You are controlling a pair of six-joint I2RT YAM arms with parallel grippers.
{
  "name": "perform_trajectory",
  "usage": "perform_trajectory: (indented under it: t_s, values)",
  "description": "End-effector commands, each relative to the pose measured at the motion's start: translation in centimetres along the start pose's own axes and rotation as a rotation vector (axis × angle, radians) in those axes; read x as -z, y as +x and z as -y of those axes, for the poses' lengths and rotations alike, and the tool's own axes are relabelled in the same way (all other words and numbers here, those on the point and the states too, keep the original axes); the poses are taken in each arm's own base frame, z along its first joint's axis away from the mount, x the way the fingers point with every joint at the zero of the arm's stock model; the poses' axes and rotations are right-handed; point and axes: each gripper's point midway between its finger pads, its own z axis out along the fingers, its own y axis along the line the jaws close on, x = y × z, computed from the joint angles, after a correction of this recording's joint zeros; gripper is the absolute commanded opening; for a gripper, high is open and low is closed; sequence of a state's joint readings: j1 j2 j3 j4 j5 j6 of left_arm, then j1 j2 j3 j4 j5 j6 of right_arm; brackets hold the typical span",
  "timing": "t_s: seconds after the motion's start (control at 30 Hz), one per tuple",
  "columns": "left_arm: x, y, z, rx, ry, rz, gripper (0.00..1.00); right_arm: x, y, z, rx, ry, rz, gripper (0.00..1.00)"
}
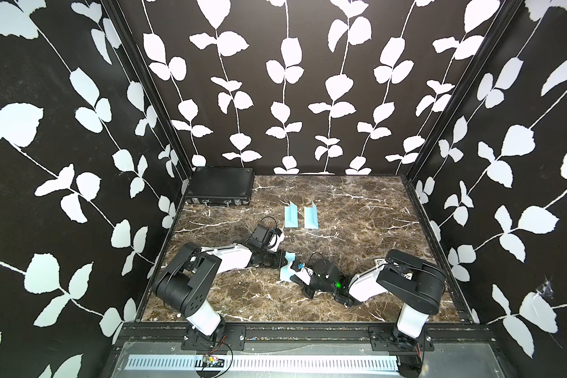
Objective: Fold the square paper along the opposite sides
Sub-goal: Smooth out the paper at the center of the board.
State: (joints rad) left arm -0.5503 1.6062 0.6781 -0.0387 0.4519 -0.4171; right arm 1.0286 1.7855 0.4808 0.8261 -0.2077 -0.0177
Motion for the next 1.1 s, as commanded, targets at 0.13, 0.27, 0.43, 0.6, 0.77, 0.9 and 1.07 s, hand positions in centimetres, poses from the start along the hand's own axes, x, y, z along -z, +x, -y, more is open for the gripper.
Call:
perform_trajectory:
  t_s: [0.13, 0.27, 0.43, 0.6, 0.77, 0.9, 1.07]
  values:
    - [-0.4, 4.8, -4.7, 0.058, -0.187, -0.129, 0.00, 1.3, 8.7, -1.0, -0.063, 0.023, -0.303, 0.00]
    - [-0.4, 4.9, -4.8, 0.056, -0.191, -0.126, 0.00, 1.5, 9.0, -1.1, -0.071, 0.033, -0.319, 0.00]
    - [-0.4, 4.9, -4.8, 0.053, -0.191, -0.125, 0.00, 1.8, 9.5, -1.2, -0.082, 0.045, -0.331, 0.00]
    - [-0.4, 4.9, -4.8, 0.054, -0.192, -0.127, 0.00, 2.2, 9.8, -1.4, -0.087, 0.066, -0.337, 0.00]
    - [-0.3, 4.8, -4.7, 0.053, -0.189, -0.123, 0.00, 2.7, 10.1, -1.6, -0.091, 0.091, -0.338, 0.00]
    - [-0.3, 4.9, -4.7, 0.051, -0.187, -0.123, 0.00, 3.1, 9.2, -2.0, -0.100, 0.080, -0.319, 0.00]
    - [-0.3, 4.8, -4.5, 0.053, -0.179, -0.121, 0.00, 4.4, 4.5, -1.1, -0.041, 0.125, -0.211, 0.00]
